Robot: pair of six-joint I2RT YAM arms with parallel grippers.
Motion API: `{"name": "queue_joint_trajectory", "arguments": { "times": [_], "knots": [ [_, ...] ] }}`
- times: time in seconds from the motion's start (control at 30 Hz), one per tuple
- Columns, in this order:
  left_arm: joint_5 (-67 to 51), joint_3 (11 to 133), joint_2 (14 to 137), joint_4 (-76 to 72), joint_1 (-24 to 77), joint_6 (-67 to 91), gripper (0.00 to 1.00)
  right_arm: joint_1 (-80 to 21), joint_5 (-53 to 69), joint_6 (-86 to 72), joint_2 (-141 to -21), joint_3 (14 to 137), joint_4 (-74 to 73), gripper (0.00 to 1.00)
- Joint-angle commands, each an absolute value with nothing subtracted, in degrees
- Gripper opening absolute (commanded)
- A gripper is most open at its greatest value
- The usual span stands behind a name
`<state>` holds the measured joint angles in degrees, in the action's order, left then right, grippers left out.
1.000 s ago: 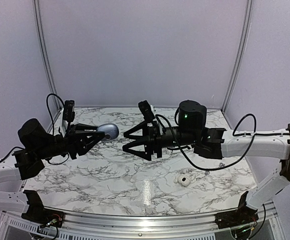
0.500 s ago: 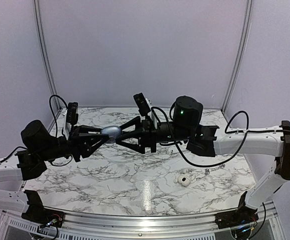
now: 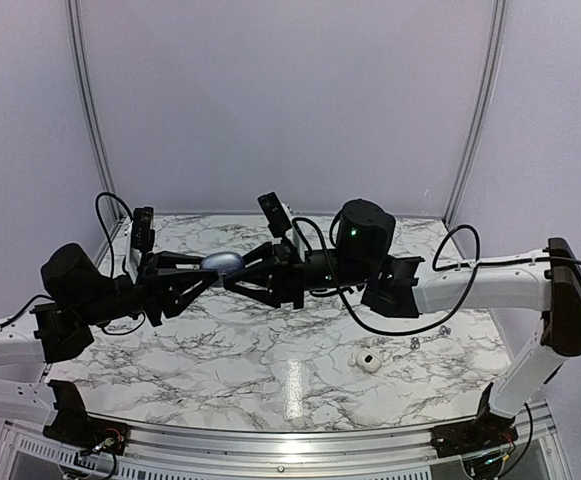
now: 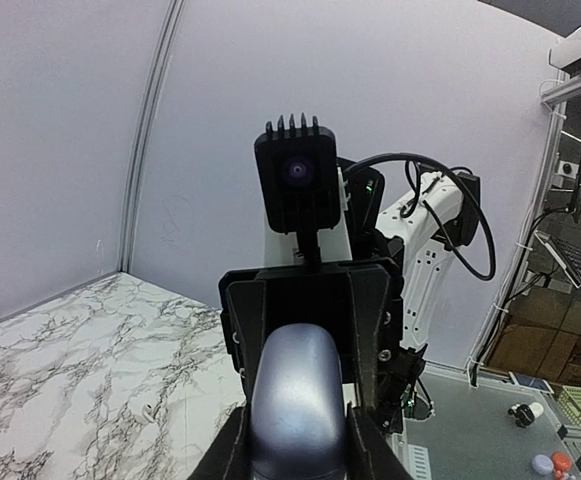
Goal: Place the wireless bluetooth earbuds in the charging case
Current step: Pass from the left arm to the right
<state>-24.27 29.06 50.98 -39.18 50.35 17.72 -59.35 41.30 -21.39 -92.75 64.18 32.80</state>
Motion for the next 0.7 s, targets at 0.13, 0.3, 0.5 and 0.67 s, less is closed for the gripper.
{"name": "queue_joint_trajectory", "arguments": {
  "times": [0.13,0.3,0.5,0.67],
  "knots": [
    [-22.4,28.3,49.6,-41.6,50.6,16.4,0.11,-59.9,44.3,-23.3,-92.8,66.0,36.4,0.27],
    [-21.9,27.7,49.5,-41.5,50.5,16.9,0.25,-59.9,44.3,-21.6,-91.7,66.1,34.6,0.17],
    [-19.0,27.4,46.5,-36.9,50.5,16.8,0.7,-59.1,45.1,-16.9,-90.0,66.8,27.8,0.08],
    [-19.6,29.2,46.6,-30.3,50.5,16.8,0.74,-59.0,42.9,-10.9,-88.3,67.1,19.2,0.04]
  ]
}}
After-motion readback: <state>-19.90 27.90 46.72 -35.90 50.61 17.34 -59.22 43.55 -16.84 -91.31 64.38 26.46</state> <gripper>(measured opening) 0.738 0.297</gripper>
